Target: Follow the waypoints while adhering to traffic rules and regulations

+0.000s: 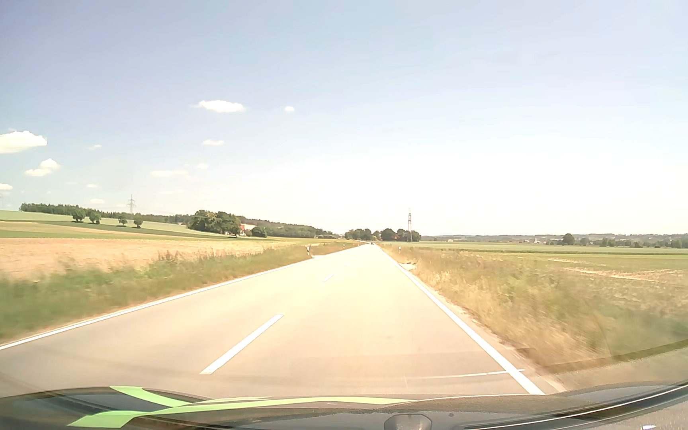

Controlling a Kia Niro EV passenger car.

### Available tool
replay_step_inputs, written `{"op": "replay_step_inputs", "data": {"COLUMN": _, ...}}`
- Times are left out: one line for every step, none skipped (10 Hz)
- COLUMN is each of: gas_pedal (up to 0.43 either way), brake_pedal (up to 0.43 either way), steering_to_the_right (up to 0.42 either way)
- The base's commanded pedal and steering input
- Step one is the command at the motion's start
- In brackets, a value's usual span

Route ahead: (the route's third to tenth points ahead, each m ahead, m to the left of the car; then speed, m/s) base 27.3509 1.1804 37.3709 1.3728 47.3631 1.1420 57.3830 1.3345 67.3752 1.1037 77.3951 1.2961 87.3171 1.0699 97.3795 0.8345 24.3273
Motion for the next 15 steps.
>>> {"op": "replay_step_inputs", "data": {"gas_pedal": 0.240, "brake_pedal": 0.000, "steering_to_the_right": -0.001}}
{"op": "replay_step_inputs", "data": {"gas_pedal": 0.240, "brake_pedal": 0.000, "steering_to_the_right": -0.001}}
{"op": "replay_step_inputs", "data": {"gas_pedal": 0.248, "brake_pedal": 0.000, "steering_to_the_right": -0.001}}
{"op": "replay_step_inputs", "data": {"gas_pedal": 0.248, "brake_pedal": 0.000, "steering_to_the_right": -0.001}}
{"op": "replay_step_inputs", "data": {"gas_pedal": 0.248, "brake_pedal": 0.000, "steering_to_the_right": -0.001}}
{"op": "replay_step_inputs", "data": {"gas_pedal": 0.260, "brake_pedal": 0.000, "steering_to_the_right": -0.001}}
{"op": "replay_step_inputs", "data": {"gas_pedal": 0.268, "brake_pedal": 0.000, "steering_to_the_right": -0.001}}
{"op": "replay_step_inputs", "data": {"gas_pedal": 0.268, "brake_pedal": 0.000, "steering_to_the_right": -0.001}}
{"op": "replay_step_inputs", "data": {"gas_pedal": 0.268, "brake_pedal": 0.000, "steering_to_the_right": -0.001}}
{"op": "replay_step_inputs", "data": {"gas_pedal": 0.280, "brake_pedal": 0.000, "steering_to_the_right": 0.000}}
{"op": "replay_step_inputs", "data": {"gas_pedal": 0.287, "brake_pedal": 0.000, "steering_to_the_right": 0.000}}
{"op": "replay_step_inputs", "data": {"gas_pedal": 0.299, "brake_pedal": 0.000, "steering_to_the_right": 0.001}}
{"op": "replay_step_inputs", "data": {"gas_pedal": 0.299, "brake_pedal": 0.000, "steering_to_the_right": 0.001}}
{"op": "replay_step_inputs", "data": {"gas_pedal": 0.299, "brake_pedal": 0.000, "steering_to_the_right": 0.001}}
{"op": "replay_step_inputs", "data": {"gas_pedal": 0.268, "brake_pedal": 0.000, "steering_to_the_right": 0.001}}
